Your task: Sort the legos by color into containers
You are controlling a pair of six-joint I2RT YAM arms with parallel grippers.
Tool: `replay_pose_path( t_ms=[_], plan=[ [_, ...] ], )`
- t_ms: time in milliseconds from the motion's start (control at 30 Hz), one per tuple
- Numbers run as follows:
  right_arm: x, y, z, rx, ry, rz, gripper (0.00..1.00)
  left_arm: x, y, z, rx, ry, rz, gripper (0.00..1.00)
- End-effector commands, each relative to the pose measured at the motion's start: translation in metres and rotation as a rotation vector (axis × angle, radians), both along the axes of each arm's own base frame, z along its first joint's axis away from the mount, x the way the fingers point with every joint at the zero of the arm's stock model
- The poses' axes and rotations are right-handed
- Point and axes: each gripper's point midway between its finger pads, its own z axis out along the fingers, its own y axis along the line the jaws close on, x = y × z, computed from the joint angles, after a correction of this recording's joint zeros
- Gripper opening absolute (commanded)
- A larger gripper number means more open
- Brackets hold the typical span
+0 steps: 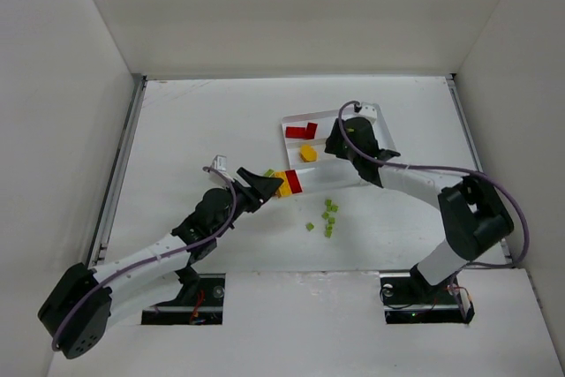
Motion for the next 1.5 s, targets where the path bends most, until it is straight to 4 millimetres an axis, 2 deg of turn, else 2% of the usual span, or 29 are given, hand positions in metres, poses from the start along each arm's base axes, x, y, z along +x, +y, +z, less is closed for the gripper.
replay_pose_path(
  t_ms=[0, 133, 233, 300, 400, 433, 533, 767, 1000, 1200, 1467],
  plan=[
    [-0.021, 0.019, 0.050, 0.129, -0.104, 0.063, 0.62, 0.001, -0.003, 0.029, -0.075, -0.077, -0.034, 0.31],
    [-0.072, 0.050, 0.087, 0.336, -0.159, 0.246, 0.44, 0.000, 0.003, 0.042, -0.147, -0.100, -0.049, 0.31],
    [-0.114, 0.069, 0.106, 0.473, -0.161, 0.389, 0.41, 0.001, 0.012, 0.051, -0.195, -0.109, -0.045, 0.31],
    [-0.137, 0.079, 0.113, 0.540, -0.157, 0.449, 0.47, 0.001, 0.019, 0.054, -0.210, -0.122, -0.040, 0.31],
    [-0.161, 0.091, 0.120, 0.595, -0.149, 0.505, 0.67, 0.000, 0.026, 0.056, -0.212, -0.147, -0.030, 0.31],
    [-0.168, 0.096, 0.122, 0.611, -0.146, 0.526, 0.71, 0.000, 0.029, 0.054, -0.208, -0.150, -0.024, 0.31],
    [-0.185, 0.110, 0.129, 0.680, -0.131, 0.576, 0.73, 0.000, 0.034, 0.053, -0.211, -0.173, -0.010, 0.31],
    [-0.203, 0.139, 0.141, 0.829, -0.094, 0.702, 0.72, -0.003, 0.028, 0.054, -0.230, -0.198, -0.033, 0.31],
    [-0.200, 0.143, 0.122, 0.840, -0.027, 0.694, 0.71, -0.006, 0.025, 0.058, -0.240, -0.210, -0.045, 0.31],
    [-0.199, 0.145, 0.122, 0.842, -0.022, 0.702, 0.52, -0.008, 0.021, 0.057, -0.238, -0.211, -0.058, 0.31],
    [-0.192, 0.145, 0.117, 0.848, -0.019, 0.684, 0.45, -0.011, 0.018, 0.056, -0.239, -0.215, -0.073, 0.31]
  ],
)
